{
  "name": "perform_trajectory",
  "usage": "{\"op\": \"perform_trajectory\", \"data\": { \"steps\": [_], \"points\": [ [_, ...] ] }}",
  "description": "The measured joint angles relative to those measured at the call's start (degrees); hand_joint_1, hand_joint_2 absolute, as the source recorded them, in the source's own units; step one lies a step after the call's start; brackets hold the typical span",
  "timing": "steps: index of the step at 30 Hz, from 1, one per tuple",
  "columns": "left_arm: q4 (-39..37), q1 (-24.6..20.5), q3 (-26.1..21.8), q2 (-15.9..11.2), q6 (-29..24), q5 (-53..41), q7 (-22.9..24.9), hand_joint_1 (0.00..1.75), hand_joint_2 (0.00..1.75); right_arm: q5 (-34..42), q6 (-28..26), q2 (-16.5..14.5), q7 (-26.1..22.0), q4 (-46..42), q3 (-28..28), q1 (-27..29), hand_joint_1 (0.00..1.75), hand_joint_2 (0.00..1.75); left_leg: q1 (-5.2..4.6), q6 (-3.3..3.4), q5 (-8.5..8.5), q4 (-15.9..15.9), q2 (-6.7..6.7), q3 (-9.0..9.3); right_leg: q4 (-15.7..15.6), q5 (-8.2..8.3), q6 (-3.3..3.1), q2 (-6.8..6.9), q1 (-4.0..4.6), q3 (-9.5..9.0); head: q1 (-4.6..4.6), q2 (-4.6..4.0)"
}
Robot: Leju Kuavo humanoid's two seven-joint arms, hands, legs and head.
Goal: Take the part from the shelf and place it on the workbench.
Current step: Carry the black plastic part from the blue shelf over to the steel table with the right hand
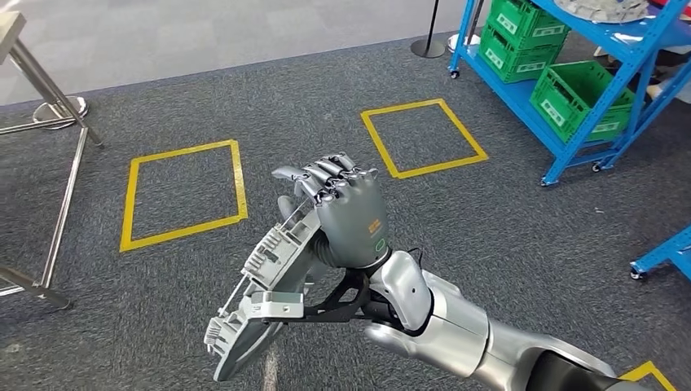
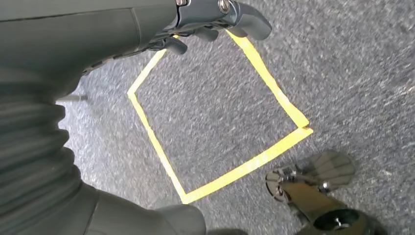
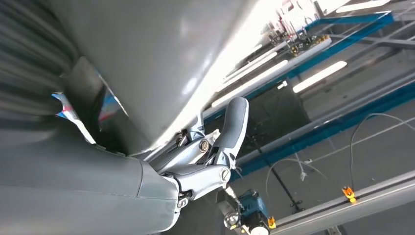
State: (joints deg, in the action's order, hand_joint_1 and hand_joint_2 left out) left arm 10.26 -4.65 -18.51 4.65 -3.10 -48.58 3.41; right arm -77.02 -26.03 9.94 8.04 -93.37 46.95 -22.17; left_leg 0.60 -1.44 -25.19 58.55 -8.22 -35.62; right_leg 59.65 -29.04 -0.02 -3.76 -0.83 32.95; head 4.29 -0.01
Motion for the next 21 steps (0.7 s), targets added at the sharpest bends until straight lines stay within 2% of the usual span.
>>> {"op": "perform_trajectory", "data": {
  "steps": [1,2,3,5,6,7,8,9,10,12,13,14,15,16,17,18,19,20,21],
  "points": [
    [-0.01,0.16,0.0,-0.04,0.0,0.02,-0.04,0.0,1.75,-0.05,-0.03,-0.02,-0.01,-0.02,-0.04,-0.03,1.75,1.75,0.08,-0.4,0.19,-0.19,-0.44,-0.18,-0.18,0.2,-0.47,0.78,-0.05,-0.07,-0.01,-0.01],
    [-0.03,0.33,0.0,-0.04,0.01,0.04,-0.09,0.0,1.75,-0.09,-0.03,-0.04,-0.01,-0.03,-0.09,-0.06,1.75,1.75,0.04,-0.68,0.05,0.03,0.05,-0.43,-0.43,0.43,-0.94,1.46,-0.07,-0.22,-0.05,-0.01],
    [-0.03,0.44,0.0,-0.04,0.01,0.07,-0.13,0.0,1.75,-0.13,-0.05,-0.07,-0.01,-0.05,-0.15,-0.08,1.75,1.75,-0.04,-0.9,-0.73,1.21,1.4,-1.1,-0.67,0.65,-1.38,2.21,-0.15,-0.37,-0.18,-0.01],
    [-0.02,0.4,0.0,0.01,0.01,0.08,-0.24,0.0,1.75,-0.15,-0.07,-0.09,-0.01,-0.08,-0.22,0.01,1.75,1.75,-0.23,-1.13,-4.16,7.21,5.46,-3.87,-0.91,0.77,-1.94,3.75,-0.02,-0.47,-0.43,0.0],
    [-0.01,0.33,0.0,0.04,0.01,0.09,-0.28,0.0,1.75,-0.15,-0.08,-0.08,-0.01,-0.09,-0.25,0.1,1.75,1.75,-0.22,-1.24,-6.1,11.31,6.83,-5.79,-0.9,0.71,-2.1,4.61,0.14,-0.47,-0.5,0.01],
    [-0.01,0.31,0.0,0.05,0.0,0.11,-0.33,0.0,1.75,-0.15,-0.06,-0.08,-0.01,-0.09,-0.26,0.19,1.75,1.75,-0.19,-1.31,-7.36,14.61,7.49,-7.28,-0.89,0.63,-2.19,5.49,0.29,-0.48,-0.49,0.0],
    [-0.01,0.34,0.0,0.05,0.01,0.13,-0.35,0.0,1.75,-0.15,-0.06,-0.08,-0.01,-0.09,-0.27,0.25,1.75,1.75,-0.17,-1.32,-7.66,16.23,7.79,-7.93,-0.88,0.55,-2.26,6.34,0.38,-0.51,-0.49,0.0],
    [-0.01,0.38,0.0,0.05,0.01,0.14,-0.35,0.0,1.75,-0.15,-0.05,-0.08,-0.01,-0.09,-0.27,0.25,1.75,1.75,-0.18,-1.28,-6.89,15.49,7.97,-7.38,-0.88,0.47,-2.28,7.11,0.42,-0.56,-0.49,0.0],
    [0.0,0.4,0.0,0.02,0.01,0.14,-0.35,0.0,1.75,-0.15,-0.05,-0.08,0.0,-0.09,-0.27,0.25,1.75,1.75,-0.22,-1.19,-5.33,12.42,8.42,-5.58,-0.87,0.37,-2.23,7.86,0.44,-0.66,-0.5,0.0],
    [0.03,0.29,0.0,-0.03,0.02,0.14,-0.37,0.0,1.75,-0.36,-0.02,-0.08,0.04,-0.09,-0.27,0.24,1.75,1.75,-0.47,-0.65,-2.35,4.28,11.4,-0.77,-0.79,0.04,-1.9,9.21,0.63,-1.01,-0.48,0.01],
    [0.05,0.16,0.0,-0.04,0.01,0.14,-0.39,0.0,1.75,-0.6,0.03,-0.08,0.07,-0.09,-0.3,0.24,1.75,1.75,-0.66,-0.27,-1.52,1.46,12.77,0.88,-0.75,-0.17,-1.61,9.84,0.73,-1.22,-0.44,0.01],
    [0.07,0.04,0.0,-0.04,0.01,0.14,-0.42,0.0,1.75,-0.89,0.09,-0.1,0.15,-0.09,-0.32,0.24,1.75,1.75,-0.84,0.12,-1.23,0.17,13.62,1.55,-0.73,-0.33,-1.28,10.45,0.82,-1.42,-0.38,0.01],
    [0.08,-0.05,0.0,-0.04,0.0,0.1,-0.44,0.0,1.75,-1.2,0.16,-0.15,0.26,-0.11,-0.34,0.24,1.75,1.75,-0.97,0.47,-1.18,-0.01,13.44,1.43,-0.78,-0.48,-0.94,11.12,0.87,-1.62,-0.33,0.01],
    [0.08,-0.08,0.0,-0.04,0.0,0.03,-0.46,0.0,1.75,-1.49,0.23,-0.2,0.44,-0.17,-0.37,0.23,1.75,1.75,-0.97,0.78,-1.02,-0.12,12.51,1.38,-0.85,-0.6,-0.62,11.83,0.84,-1.84,-0.3,0.01],
    [0.07,-0.05,0.0,0.02,0.01,-0.09,-0.48,0.0,1.75,-1.74,0.3,-0.25,0.68,-0.29,-0.4,0.24,1.75,1.75,-0.84,1.08,-0.81,-0.31,11.66,1.39,-0.68,-0.84,-0.21,11.55,0.72,-1.95,-0.29,0.01],
    [0.07,-0.05,0.0,0.05,0.04,-0.26,-0.44,0.0,1.75,-1.96,0.32,-0.28,0.89,-0.47,-0.46,0.25,1.75,1.75,-0.65,1.42,-0.57,-0.51,10.86,1.46,0.15,-1.52,0.2,10.23,0.59,-1.72,-0.22,0.01],
    [0.07,-0.12,0.0,0.07,0.09,-0.45,-0.4,0.0,1.75,-2.13,0.33,-0.27,1.07,-0.67,-0.53,0.29,1.75,1.75,-0.42,1.74,-0.31,-0.69,10.05,1.57,2.15,-2.82,0.59,8.31,0.44,-0.89,-0.13,0.01],
    [0.08,-0.23,0.0,0.11,0.13,-0.62,-0.37,0.0,1.75,-2.25,0.32,-0.26,1.18,-0.84,-0.6,0.38,1.75,1.75,-0.29,1.96,-0.12,-0.76,9.27,1.47,5.34,-4.55,0.89,6.06,0.26,0.6,-0.03,0.01],
    [0.08,-0.36,0.0,0.1,0.18,-0.77,-0.33,0.0,1.75,-2.3,0.31,-0.23,1.23,-0.95,-0.64,0.54,1.75,1.75,-0.23,2.12,-0.03,-0.74,8.41,1.35,9.31,-6.46,1.07,4.65,0.2,2.56,0.05,0.0]
  ]
}}
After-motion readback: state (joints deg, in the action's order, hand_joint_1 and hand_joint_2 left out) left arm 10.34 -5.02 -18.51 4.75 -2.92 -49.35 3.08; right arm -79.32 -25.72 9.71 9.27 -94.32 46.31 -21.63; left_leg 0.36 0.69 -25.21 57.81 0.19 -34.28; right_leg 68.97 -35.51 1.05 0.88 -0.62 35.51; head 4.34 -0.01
